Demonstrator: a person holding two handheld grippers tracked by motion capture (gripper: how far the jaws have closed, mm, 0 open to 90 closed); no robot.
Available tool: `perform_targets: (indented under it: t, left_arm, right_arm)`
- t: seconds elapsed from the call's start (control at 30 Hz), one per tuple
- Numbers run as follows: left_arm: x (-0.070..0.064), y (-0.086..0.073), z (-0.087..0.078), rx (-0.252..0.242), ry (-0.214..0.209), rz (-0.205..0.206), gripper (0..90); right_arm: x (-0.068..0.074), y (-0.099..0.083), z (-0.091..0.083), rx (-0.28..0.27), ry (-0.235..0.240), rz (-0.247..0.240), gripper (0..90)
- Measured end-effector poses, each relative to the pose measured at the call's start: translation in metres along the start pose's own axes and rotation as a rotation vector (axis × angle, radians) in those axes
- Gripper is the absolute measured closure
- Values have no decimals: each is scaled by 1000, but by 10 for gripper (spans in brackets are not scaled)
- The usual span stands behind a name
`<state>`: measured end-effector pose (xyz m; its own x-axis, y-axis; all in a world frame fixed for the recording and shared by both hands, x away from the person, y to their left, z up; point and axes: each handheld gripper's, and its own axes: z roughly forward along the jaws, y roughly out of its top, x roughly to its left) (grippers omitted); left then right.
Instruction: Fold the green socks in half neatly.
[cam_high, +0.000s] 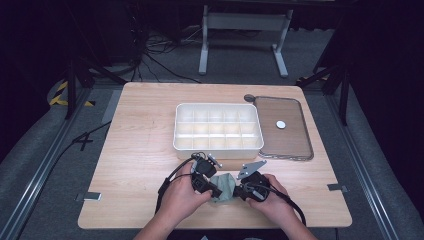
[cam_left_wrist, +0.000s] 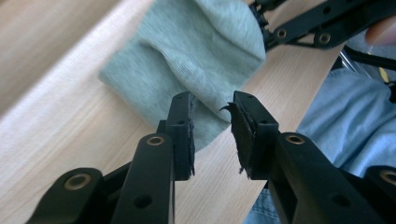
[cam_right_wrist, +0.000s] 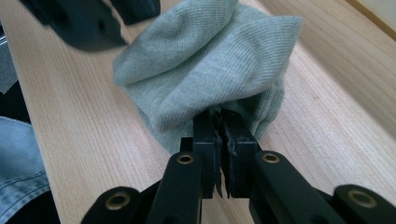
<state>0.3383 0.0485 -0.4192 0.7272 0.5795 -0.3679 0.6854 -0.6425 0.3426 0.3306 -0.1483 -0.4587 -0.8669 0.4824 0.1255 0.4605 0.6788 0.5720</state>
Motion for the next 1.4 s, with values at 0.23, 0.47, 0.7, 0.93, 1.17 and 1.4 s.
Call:
perform_targets:
  t: [0.23,0.47,0.7,0.93,1.17,1.4]
  left_arm:
    - [-3,3,13,-3,-18,25,870]
    - [-7,9,9,-116,-58,37,877]
    - [-2,10,25,-79,-110,51,741]
    - [3,6,33,-56,-139,103,624]
    - [2,5,36,-53,-160,127,577]
    - [1,3,37,-66,-157,135,563]
  right_arm:
    - [0,0,0,1,1,1,854]
    - [1,0,0,2,-2,3,855]
    - [0,0,0,1,1,1,848]
    - [-3,-1,-13,15,-17,6,806]
    - [-6,3,-42,-68,-47,29,844]
    - [1,15,-35,-162,-42,13,847]
